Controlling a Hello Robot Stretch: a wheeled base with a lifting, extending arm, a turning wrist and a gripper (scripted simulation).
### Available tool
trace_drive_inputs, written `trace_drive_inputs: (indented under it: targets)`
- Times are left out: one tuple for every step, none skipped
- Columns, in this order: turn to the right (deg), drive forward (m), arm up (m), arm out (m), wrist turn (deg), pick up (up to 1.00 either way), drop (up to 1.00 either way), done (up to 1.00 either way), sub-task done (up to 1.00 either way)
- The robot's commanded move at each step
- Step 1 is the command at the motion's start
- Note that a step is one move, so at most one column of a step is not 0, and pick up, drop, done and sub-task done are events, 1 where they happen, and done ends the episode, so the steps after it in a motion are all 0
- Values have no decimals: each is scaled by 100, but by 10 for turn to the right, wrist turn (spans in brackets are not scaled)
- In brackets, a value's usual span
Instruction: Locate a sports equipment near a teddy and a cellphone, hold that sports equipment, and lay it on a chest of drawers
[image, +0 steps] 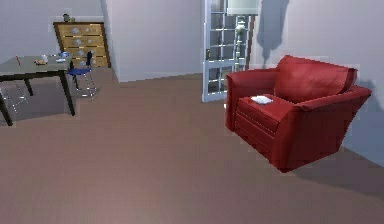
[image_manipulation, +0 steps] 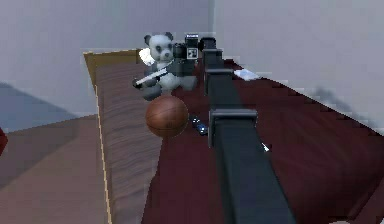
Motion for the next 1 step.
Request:
trace_drive_inputs:
  targets:
    - [0,0,0,0,150,0,0,0,0]
